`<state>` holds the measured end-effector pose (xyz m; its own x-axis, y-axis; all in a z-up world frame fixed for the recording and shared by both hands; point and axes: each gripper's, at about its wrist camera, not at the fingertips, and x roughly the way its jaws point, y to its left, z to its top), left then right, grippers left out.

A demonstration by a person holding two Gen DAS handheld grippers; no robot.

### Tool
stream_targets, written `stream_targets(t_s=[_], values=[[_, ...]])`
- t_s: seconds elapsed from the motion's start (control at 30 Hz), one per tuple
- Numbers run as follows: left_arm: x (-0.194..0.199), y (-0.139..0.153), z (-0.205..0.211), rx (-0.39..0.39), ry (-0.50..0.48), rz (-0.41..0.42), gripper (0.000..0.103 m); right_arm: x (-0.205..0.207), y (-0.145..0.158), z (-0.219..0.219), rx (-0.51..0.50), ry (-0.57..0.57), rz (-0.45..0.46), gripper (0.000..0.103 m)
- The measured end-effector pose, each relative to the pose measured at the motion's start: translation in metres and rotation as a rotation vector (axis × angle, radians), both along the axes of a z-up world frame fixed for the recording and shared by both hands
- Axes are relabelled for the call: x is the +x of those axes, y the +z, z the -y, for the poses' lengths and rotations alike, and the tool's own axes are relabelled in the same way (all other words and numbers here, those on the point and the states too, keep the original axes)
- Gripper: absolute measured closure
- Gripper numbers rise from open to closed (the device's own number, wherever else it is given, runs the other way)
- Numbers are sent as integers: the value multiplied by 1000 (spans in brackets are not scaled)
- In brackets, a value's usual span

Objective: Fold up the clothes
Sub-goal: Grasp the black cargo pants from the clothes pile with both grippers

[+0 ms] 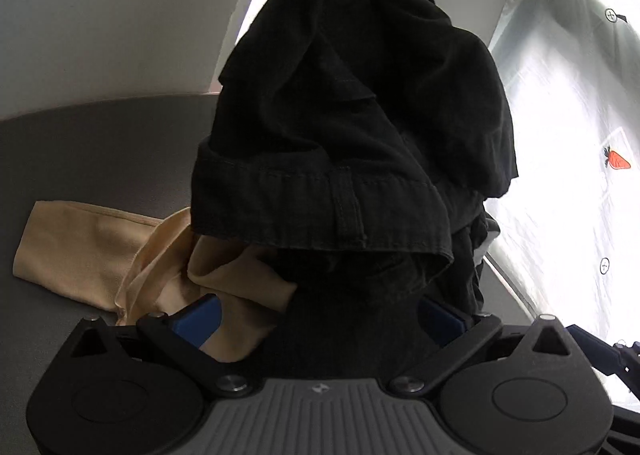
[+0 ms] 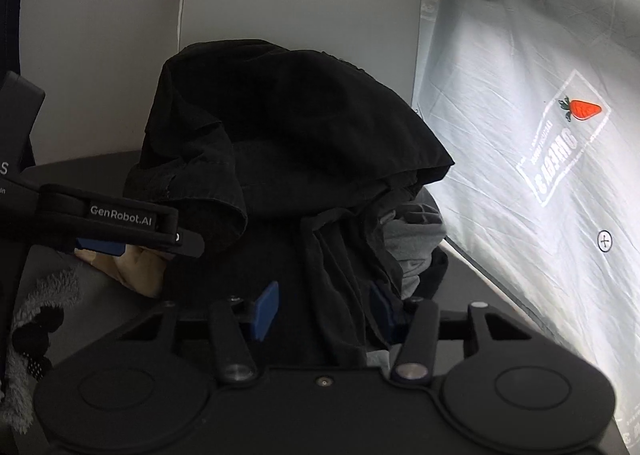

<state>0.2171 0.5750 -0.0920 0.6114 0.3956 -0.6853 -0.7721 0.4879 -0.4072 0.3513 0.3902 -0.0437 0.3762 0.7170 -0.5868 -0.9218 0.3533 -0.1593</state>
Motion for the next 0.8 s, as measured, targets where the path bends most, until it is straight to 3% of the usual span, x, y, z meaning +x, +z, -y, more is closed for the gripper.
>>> stream_targets(t_s=[0.1, 0.23, 0.37, 0.47, 0.53, 0.6, 0.67, 0.73, 0.8], values=[[-14, -7, -19, -13, 83, 4, 0, -7, -15, -42, -24, 93, 47, 60], [-29, -6, -22, -23, 109, -1, 0, -10, -31, -82, -18, 150, 85, 55], [-33, 3, -13, 16, 101, -40, 0, -11, -38, -101, -17, 193, 124, 53], [-35, 8, -9, 27, 102, -39, 0, -4, -32, -101, 11, 238, 44, 66], [-36, 13, -5, 30, 103, -21, 0, 1, -22, -94, 59, 269, -31, 84], [-37, 20, 1, 39, 97, -4, 0, 6, -11, -81, 118, 270, -107, 84], [-36, 23, 6, 50, 83, 6, 0, 7, -7, -77, 127, 247, -117, 81], [-32, 25, 9, 54, 82, -5, 0, 2, -7, -84, 98, 230, -41, 46], [-30, 24, 9, 45, 87, -5, 0, -2, -5, -88, 85, 227, 31, 42]])
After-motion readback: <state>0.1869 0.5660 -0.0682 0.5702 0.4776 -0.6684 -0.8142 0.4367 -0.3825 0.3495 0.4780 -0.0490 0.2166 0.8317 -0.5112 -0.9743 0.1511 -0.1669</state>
